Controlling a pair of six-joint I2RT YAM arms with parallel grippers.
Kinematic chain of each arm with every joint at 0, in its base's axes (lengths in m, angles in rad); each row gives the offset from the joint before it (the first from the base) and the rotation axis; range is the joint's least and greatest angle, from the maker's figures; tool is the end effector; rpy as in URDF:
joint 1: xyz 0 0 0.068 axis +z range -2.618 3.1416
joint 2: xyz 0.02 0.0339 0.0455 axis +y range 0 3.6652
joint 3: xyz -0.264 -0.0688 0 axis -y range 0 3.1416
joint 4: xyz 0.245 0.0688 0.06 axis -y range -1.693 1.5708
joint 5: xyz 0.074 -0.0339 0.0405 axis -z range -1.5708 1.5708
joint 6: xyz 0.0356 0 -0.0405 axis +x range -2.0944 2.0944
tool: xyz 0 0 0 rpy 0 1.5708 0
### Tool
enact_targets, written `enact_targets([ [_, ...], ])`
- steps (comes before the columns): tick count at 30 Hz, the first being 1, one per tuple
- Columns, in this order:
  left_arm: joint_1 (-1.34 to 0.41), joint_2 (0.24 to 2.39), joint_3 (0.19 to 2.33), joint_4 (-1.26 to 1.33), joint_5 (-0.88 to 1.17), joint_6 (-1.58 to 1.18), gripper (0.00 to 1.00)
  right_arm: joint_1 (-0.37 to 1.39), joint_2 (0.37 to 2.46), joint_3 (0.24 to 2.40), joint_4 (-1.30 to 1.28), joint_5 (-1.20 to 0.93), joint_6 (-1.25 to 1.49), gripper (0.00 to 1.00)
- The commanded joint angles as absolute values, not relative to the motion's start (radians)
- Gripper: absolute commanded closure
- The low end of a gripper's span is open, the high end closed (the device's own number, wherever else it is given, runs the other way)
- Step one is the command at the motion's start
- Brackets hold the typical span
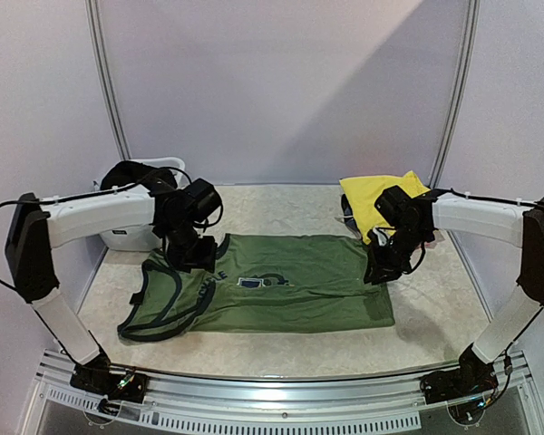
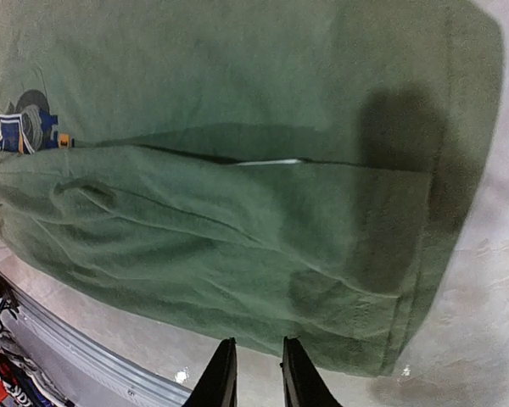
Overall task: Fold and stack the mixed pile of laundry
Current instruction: Fold the flattened tank top at the center of the board, then move the 1/3-folded tank top to the center of the board.
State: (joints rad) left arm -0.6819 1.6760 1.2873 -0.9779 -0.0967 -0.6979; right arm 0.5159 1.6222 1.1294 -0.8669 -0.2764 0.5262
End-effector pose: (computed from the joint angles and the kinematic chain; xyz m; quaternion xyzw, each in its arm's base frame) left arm 0.2501 -0.1986 0.2316 -0.0129 0.9936 -0.0277 0.1091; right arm 0.2566 0.1567 0.2083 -0.0094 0.9850 0.1708 0.0223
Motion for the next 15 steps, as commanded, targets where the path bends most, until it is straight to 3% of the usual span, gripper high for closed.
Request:
enact_targets([
  [1, -0.731, 1.618, 1.211, -0.99, -0.067, -0.618, 0.42, 0.572, 1.595, 1.061, -0.793, -0.303, 0.556, 0.83],
  [15, -0.859, 1.772, 1.051, -0.754, 0.045, -0.667, 0.52, 0.573, 1.689, 0.879, -0.734, -0.224, 0.661, 0.91],
])
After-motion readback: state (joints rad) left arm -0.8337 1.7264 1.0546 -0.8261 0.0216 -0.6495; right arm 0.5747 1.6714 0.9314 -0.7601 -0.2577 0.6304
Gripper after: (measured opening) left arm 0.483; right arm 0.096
